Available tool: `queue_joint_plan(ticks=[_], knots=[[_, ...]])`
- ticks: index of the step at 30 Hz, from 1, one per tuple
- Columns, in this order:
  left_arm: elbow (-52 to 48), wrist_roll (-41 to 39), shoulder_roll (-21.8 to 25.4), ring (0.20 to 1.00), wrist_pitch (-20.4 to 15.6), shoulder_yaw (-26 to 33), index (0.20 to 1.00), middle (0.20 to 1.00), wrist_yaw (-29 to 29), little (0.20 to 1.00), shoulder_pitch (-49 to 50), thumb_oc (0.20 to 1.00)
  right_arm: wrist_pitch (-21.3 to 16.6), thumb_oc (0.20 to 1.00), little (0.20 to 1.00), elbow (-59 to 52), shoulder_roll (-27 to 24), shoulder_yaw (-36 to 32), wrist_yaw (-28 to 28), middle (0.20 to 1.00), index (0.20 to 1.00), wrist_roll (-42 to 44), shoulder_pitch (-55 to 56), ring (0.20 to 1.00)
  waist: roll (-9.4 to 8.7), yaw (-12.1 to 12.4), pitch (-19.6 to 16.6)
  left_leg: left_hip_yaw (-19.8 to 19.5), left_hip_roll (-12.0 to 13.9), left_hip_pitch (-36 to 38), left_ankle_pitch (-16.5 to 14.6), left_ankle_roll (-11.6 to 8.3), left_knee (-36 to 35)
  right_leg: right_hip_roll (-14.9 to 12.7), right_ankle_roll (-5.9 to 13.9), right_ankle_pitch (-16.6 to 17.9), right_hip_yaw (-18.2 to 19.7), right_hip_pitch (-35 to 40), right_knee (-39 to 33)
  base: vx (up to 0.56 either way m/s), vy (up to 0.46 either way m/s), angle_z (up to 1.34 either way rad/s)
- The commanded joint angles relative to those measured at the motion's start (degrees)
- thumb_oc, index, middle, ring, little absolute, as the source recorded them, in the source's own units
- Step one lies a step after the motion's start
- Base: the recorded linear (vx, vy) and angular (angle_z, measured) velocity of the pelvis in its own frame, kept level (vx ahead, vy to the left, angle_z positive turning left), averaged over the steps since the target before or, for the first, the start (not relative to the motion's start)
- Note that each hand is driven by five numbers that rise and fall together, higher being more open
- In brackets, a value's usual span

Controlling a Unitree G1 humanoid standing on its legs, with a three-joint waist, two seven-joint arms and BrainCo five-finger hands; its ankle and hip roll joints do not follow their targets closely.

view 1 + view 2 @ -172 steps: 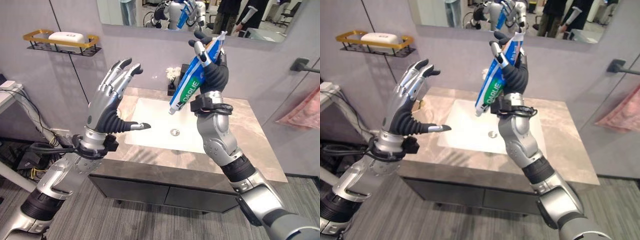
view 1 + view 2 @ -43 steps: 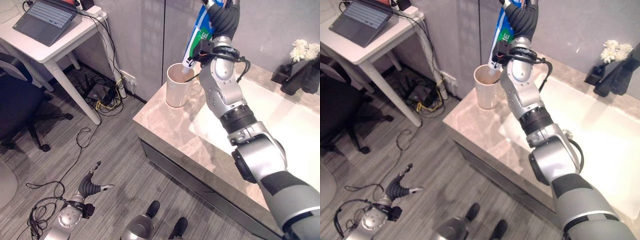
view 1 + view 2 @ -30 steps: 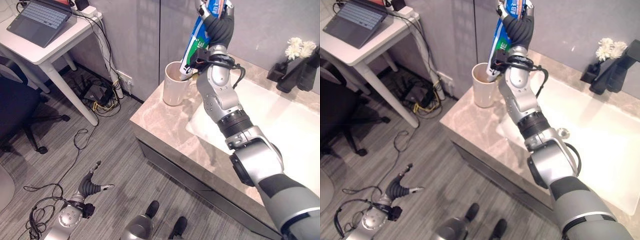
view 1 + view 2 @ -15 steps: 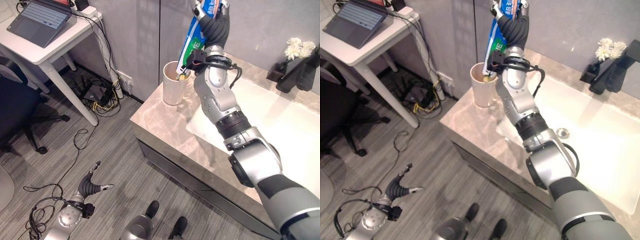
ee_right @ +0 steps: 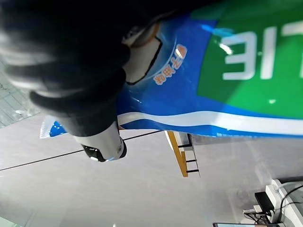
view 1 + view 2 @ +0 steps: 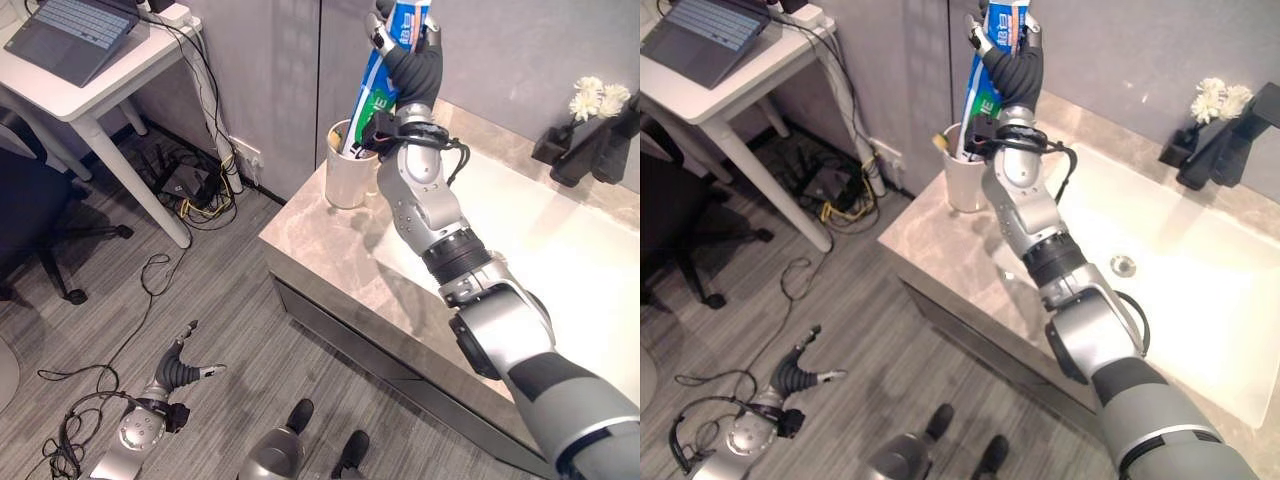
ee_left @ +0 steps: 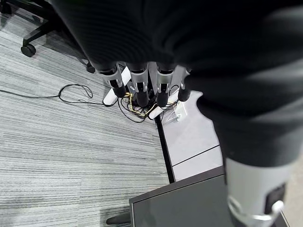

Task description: Put brush and paste in cup on sink, flatten towel.

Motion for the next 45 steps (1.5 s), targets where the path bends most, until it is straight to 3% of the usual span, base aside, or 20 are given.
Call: queue_joint_plan(ticks=[1,4,5,20,25,26,27,29,30,31,32,34,35,36,37,41,42,43,45], knots=[[0.5,-1.0,0.7,1.000,-1.4,2.0,1.000,1.000,1.3,1.000,0.8,1.000,-2.9,0.200,0.200,-5.0,-0.1,-0.1,0.7,0.200,0.200,-1.8,-1.4,0.200,-1.94,0.6,-1.9,1.3,-0.5,0.0,2.3,1.89,-2.7,-4.4,3.59,5.3,0.7,1.1,0.0,0.00,0.000,0.00],[0.4,-1.2,0.7,1.000,-1.4,2.1,1.000,1.000,1.3,1.000,0.9,1.000,-2.9,0.200,0.200,-5.1,-0.1,-0.1,0.7,0.200,0.200,-1.9,-1.3,0.200,-1.92,0.7,-1.9,1.3,-0.5,0.0,2.3,1.92,-2.7,-4.4,3.58,5.3,0.8,1.1,0.0,0.00,0.000,0.00],[0.2,-1.2,0.8,1.000,-1.4,2.4,1.000,1.000,1.2,1.000,1.1,1.000,-2.8,1.000,1.000,-5.2,-0.2,0.0,1.2,1.000,1.000,-1.5,-1.2,1.000,-1.90,0.7,-1.9,1.3,-0.5,0.0,2.3,1.94,-2.7,-4.4,3.56,5.3,0.8,1.1,0.0,0.00,0.000,0.00],[0.1,-1.1,0.7,1.000,-1.5,2.7,1.000,1.000,1.1,1.000,1.1,1.000,-3.3,1.000,1.000,-5.4,-3.1,-1.9,-0.9,1.000,1.000,-3.7,-1.6,1.000,-1.55,0.2,-2.1,2.3,-0.4,0.5,2.0,1.93,-2.7,-4.3,3.61,5.5,1.3,1.0,0.0,0.00,0.002,-0.03],[0.7,0.2,0.4,1.000,-1.5,1.5,1.000,1.000,1.2,1.000,-0.2,1.000,-2.6,1.000,1.000,-10.8,-7.4,-3.9,-5.0,1.000,1.000,-11.7,0.0,1.000,-1.43,-0.6,-2.6,2.9,-0.3,1.6,1.4,2.03,-2.7,-4.2,3.66,5.6,1.6,2.0,0.1,0.00,0.000,0.00],[1.2,0.9,0.1,1.000,-1.3,1.3,1.000,1.000,1.5,1.000,-0.6,1.000,-2.0,1.000,1.000,-12.6,-9.4,-4.4,-6.0,1.000,1.000,-14.8,0.9,1.000,-1.52,-1.0,-2.9,3.1,-0.2,2.1,1.2,2.10,-2.7,-4.2,3.68,5.6,1.7,2.5,0.2,0.04,0.000,-0.02],[2.3,2.1,-0.5,1.000,-1.0,1.5,1.000,1.000,1.8,1.000,-1.4,1.000,-0.9,1.000,1.000,-17.2,-14.7,-5.5,-7.3,1.000,1.000,-20.8,3.3,1.000,-1.64,-2.3,-3.5,3.5,0.0,3.3,0.6,2.16,-2.7,-4.1,3.71,5.4,1.9,3.2,0.6,0.04,0.001,-0.01],[2.8,2.6,-1.0,1.000,-0.7,1.5,1.000,1.000,2.0,1.000,-2.0,1.000,0.3,1.000,1.000,-20.5,-17.1,-6.8,-8.0,1.000,1.000,-23.8,6.0,1.000,-1.65,-2.8,-3.8,3.7,0.2,4.0,0.3,2.18,-2.7,-4.1,3.77,5.2,2.2,3.6,0.9,0.06,0.013,0.00],[2.8,3.9,-1.5,1.000,-0.5,3.1,1.000,1.000,2.3,1.000,-2.0,1.000,1.7,1.000,1.000,-27.0,-23.1,-9.4,-8.5,1.000,1.000,-30.5,11.2,1.000,-1.60,-4.6,-4.4,4.3,0.5,5.4,-0.2,2.15,-2.7,-3.9,3.87,4.8,2.6,4.4,1.2,0.07,0.016,-0.04],[2.8,3.9,-1.4,1.000,-0.4,2.9,1.000,1.000,2.3,1.000,-1.9,1.000,2.0,1.000,1.000,-27.7,-23.1,-9.8,-8.5,1.000,1.000,-30.8,11.9,1.000,-1.63,-4.5,-4.5,4.3,0.5,5.5,-0.3,2.15,-2.7,-3.9,3.88,4.8,2.6,4.5,1.2,0.05,0.030,-0.15],[1.4,4.9,-2.0,1.000,-0.5,5.6,1.000,1.000,2.7,1.000,-0.6,1.000,2.1,1.000,1.000,-33.5,-28.1,-15.5,-9.9,1.000,1.000,-37.2,20.2,1.000,-1.33,-6.1,-4.9,5.0,0.8,6.7,-0.5,2.21,-2.7,-3.8,3.92,4.7,3.0,5.3,1.4,0.05,0.028,-0.20],[0.0,5.1,-2.2,1.000,-0.6,6.9,1.000,1.000,2.9,1.000,0.1,1.000,2.1,1.000,1.000,-36.3,-28.7,-18.2,-10.2,1.000,1.000,-38.7,23.8,1.000,-1.32,-6.7,-5.5,5.3,1.0,7.3,-1.1,2.18,-2.7,-3.7,3.98,4.3,3.3,5.9,1.2,0.03,0.017,-0.31],[-7.0,7.4,-4.4,1.000,-2.7,10.4,1.000,1.000,5.2,1.000,6.1,1.000,1.3,1.000,1.000,-42.5,-31.2,-28.7,-13.8,1.000,1.000,-45.3,37.5,1.000,-1.29,-7.0,-5.6,5.4,0.8,7.3,-0.3,2.30,-2.7,-3.9,4.02,4.7,3.1,6.1,1.2,-0.03,-0.008,-0.50],[-14.0,2.2,-3.6,1.000,-3.1,14.2,1.000,1.000,2.7,1.000,7.8,1.000,1.3,1.000,1.000,-46.0,-32.3,-34.9,-12.9,1.000,1.000,-46.5,44.4,1.000,-1.05,-7.3,-6.1,5.3,0.8,7.6,-0.6,2.31,-2.7,-3.8,4.16,4.5,2.8,6.6,1.1,-0.02,0.000,-0.34],[-13.9,5.7,-1.1,1.000,-3.0,16.3,1.000,1.000,3.8,1.000,9.3,1.000,0.2,1.000,1.000,-47.6,-31.9,-38.7,-13.5,1.000,1.000,-46.9,47.4,1.000,-0.71,-8.0,-6.5,5.4,0.9,7.7,-0.8,2.31,-2.7,-3.7,4.25,4.3,2.8,6.7,0.9,0.03,0.013,0.05],[-16.6,5.3,-0.6,1.000,-3.6,21.2,1.000,1.000,4.5,1.000,12.6,1.000,1.3,1.000,1.000,-52.3,-29.9,-46.6,-15.3,1.000,1.000,-52.9,57.1,1.000,-0.45,-9.5,-7.4,6.2,1.0,8.9,-1.7,2.56,-2.7,-3.6,4.62,3.9,3.8,7.0,0.8,0.00,0.047,-0.14],[-16.5,6.3,-1.5,1.000,-3.6,22.7,1.000,1.000,5.0,1.000,13.7,1.000,2.4,1.000,1.000,-53.2,-30.5,-52.3,-16.7,1.000,1.000,-57.0,62.7,1.000,0.16,-11.5,-7.3,7.3,0.8,9.2,-1.4,2.92,-2.7,-3.7,4.74,4.6,4.9,6.6,1.1,-0.01,0.044,-0.07],[-16.6,6.3,-1.4,1.000,-3.6,22.5,1.000,1.000,5.0,1.000,13.7,1.000,2.5,1.000,1.000,-53.7,-30.1,-52.7,-16.5,1.000,1.000,-57.1,63.3,1.000,0.05,-11.2,-7.4,7.4,0.8,9.2,-1.4,2.94,-2.7,-3.7,4.76,4.6,5.1,6.5,1.1,-0.06,0.066,-0.11],[-15.6,7.3,-2.7,1.000,-3.3,23.8,1.000,1.000,4.6,1.000,15.1,1.000,3.4,1.000,1.000,-54.5,-28.4,-59.5,-19.4,1.000,1.000,-60.9,68.3,1.000,0.86,-13.6,-7.8,8.6,0.8,9.8,-1.6,3.24,-2.7,-3.7,4.90,4.7,6.3,6.1,1.6,-0.02,0.059,-0.25]])
